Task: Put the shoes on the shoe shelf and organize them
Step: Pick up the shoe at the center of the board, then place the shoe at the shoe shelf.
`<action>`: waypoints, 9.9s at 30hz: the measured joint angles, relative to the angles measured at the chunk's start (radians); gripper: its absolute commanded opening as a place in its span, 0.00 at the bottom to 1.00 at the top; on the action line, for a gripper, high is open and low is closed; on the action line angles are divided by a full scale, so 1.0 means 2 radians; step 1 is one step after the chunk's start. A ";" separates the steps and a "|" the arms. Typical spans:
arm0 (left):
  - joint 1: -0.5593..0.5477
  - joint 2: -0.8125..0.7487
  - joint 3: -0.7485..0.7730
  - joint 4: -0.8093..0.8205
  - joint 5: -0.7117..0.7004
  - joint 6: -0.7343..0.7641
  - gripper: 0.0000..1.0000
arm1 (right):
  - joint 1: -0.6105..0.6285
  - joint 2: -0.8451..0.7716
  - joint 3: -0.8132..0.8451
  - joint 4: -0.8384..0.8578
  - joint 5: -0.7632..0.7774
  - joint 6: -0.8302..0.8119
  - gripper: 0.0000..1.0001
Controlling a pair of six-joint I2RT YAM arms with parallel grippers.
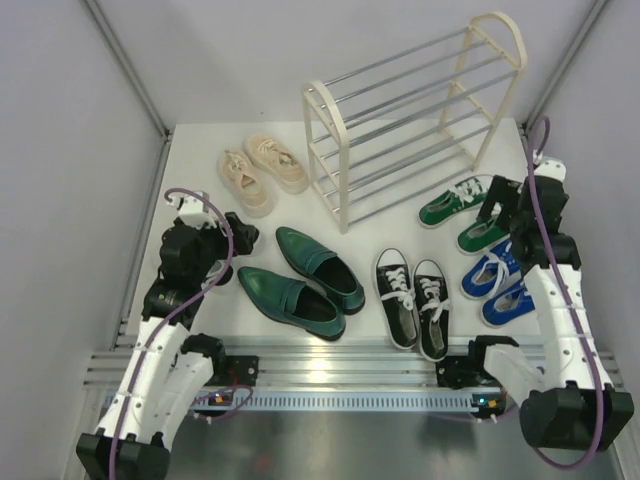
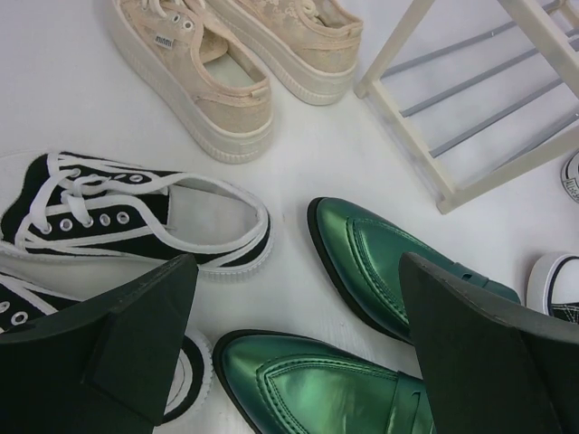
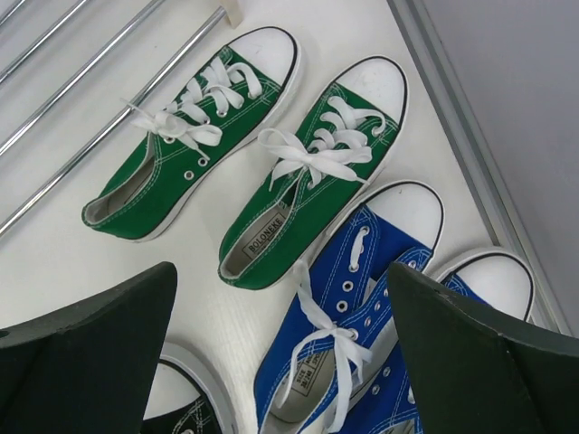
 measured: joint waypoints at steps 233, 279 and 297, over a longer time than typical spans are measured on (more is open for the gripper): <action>-0.443 -0.130 -0.002 -0.039 -0.297 -0.048 0.91 | 0.253 0.109 0.054 -0.206 -0.311 -0.586 0.00; -0.443 -0.188 0.028 -0.144 -0.285 -0.008 0.98 | 0.294 0.372 0.080 0.193 -0.284 -0.566 0.03; -0.443 -0.193 0.028 -0.145 -0.285 -0.010 0.98 | 0.294 0.304 0.042 0.233 -0.265 -0.579 0.70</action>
